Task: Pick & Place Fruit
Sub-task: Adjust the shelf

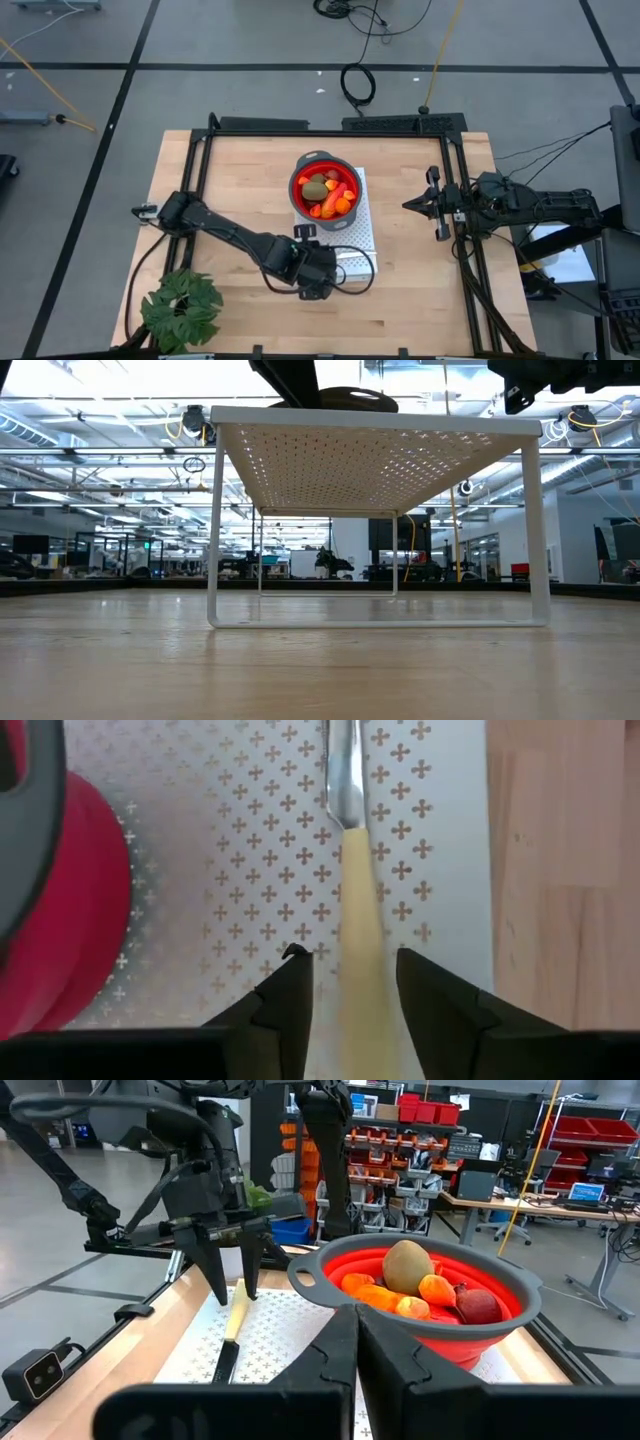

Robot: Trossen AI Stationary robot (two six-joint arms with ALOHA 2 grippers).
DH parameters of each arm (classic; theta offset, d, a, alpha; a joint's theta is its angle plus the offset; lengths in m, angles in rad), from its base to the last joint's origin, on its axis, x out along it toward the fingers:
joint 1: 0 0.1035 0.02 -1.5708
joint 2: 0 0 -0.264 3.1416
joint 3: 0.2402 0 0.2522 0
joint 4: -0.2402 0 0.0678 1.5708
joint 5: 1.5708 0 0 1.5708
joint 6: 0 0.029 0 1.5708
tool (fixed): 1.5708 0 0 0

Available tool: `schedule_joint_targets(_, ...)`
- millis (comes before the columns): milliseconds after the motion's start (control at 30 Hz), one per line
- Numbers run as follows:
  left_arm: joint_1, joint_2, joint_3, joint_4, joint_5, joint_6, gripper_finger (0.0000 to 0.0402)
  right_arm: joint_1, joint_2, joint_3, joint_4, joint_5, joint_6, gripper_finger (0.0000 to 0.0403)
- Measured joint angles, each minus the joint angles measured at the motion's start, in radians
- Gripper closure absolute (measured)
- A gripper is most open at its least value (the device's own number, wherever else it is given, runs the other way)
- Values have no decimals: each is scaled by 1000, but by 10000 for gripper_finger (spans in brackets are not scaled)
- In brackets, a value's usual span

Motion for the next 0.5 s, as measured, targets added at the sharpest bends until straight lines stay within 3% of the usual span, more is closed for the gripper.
schedule_joint_targets(500,-33,-47,7,-33,8,-64,294,0,0,0,0,0,0,403)
